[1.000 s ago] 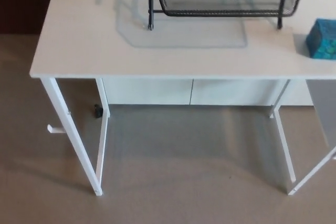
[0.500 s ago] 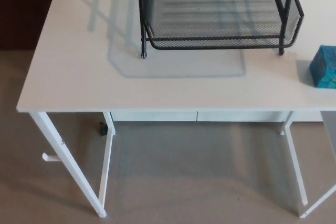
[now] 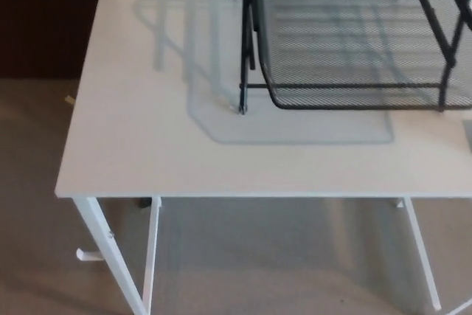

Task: The robot walks towards a desk on which a file tray is kept in the middle and a cube is kept to its right. The robot lifts the cube using its right hand and places it on the file tray.

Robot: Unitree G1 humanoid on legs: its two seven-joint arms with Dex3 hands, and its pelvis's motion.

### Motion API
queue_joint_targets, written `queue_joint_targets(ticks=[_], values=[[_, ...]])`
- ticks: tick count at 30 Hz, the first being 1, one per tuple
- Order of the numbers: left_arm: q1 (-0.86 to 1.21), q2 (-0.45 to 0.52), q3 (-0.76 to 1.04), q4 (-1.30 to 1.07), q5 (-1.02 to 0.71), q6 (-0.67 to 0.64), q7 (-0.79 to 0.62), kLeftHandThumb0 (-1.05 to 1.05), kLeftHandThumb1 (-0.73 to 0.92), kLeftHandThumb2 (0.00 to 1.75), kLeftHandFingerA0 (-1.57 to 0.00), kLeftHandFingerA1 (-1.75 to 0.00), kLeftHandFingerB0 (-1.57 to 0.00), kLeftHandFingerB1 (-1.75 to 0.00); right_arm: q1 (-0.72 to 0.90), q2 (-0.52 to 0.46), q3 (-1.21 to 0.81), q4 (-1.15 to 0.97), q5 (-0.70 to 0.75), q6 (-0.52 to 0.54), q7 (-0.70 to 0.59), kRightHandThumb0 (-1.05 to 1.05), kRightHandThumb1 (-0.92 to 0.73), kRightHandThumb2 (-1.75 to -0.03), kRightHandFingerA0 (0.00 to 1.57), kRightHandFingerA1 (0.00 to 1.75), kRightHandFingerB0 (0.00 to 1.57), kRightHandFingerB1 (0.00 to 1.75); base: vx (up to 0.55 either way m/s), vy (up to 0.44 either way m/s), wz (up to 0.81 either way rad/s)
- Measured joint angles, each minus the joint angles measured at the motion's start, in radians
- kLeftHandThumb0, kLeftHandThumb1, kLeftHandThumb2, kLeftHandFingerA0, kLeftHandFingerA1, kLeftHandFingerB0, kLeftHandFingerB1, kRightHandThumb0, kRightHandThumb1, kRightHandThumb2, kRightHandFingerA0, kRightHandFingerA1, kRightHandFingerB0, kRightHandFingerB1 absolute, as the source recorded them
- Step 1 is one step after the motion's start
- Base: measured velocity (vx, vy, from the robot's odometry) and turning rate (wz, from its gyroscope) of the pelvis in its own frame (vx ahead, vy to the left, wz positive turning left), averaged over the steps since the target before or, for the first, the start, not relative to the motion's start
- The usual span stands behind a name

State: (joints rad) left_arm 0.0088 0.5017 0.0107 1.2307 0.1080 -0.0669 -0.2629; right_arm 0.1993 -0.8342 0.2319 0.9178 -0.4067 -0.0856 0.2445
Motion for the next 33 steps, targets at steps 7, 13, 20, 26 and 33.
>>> queue_joint_targets(ticks=[7,13,20,26,33], values=[[0.008,-0.01,0.019,0.003,-0.004,-0.001,0.009,-0.34,0.59,1.1,-0.04,-0.55,0.0,-0.51,-0.004,0.004,0.002,-0.001,-0.004,0.001,0.001,-0.75,-0.78,-0.64,0.31,0.32,0.53,0.36,0.12,-0.083,0.07],[0.005,-0.025,0.033,0.007,-0.007,-0.009,0.008,-0.36,0.57,1.09,-0.05,-0.57,0.0,-0.52,-0.012,-0.005,0.002,-0.005,-0.011,0.0,0.002,-0.75,-0.78,-0.64,0.31,0.32,0.53,0.36,0.03,-0.031,-0.01],[0.008,-0.027,0.032,0.011,-0.003,-0.016,0.009,-0.86,0.68,1.11,0.0,-0.47,0.0,-0.33,0.01,0.0,-0.043,0.004,-0.002,-0.008,-0.004,-0.36,-0.25,-0.88,0.02,0.49,0.0,0.48,0.01,0.1,-0.02],[0.013,-0.026,0.035,0.02,-0.003,-0.017,0.011,-0.87,0.69,1.11,0.0,-0.47,0.0,-0.32,0.003,0.037,-0.231,0.154,0.087,-0.034,-0.019,-0.78,-0.55,-0.89,0.27,0.48,0.04,0.27,0.0,0.157,0.09],[0.013,-0.02,0.033,0.02,0.0,-0.019,0.016,-0.87,0.68,1.12,0.0,-0.47,0.0,-0.32,-0.016,0.038,-0.351,0.18,0.154,-0.048,-0.007,-0.56,-0.44,-0.7,0.27,0.49,0.07,0.33,0.02,-0.029,0.06]])
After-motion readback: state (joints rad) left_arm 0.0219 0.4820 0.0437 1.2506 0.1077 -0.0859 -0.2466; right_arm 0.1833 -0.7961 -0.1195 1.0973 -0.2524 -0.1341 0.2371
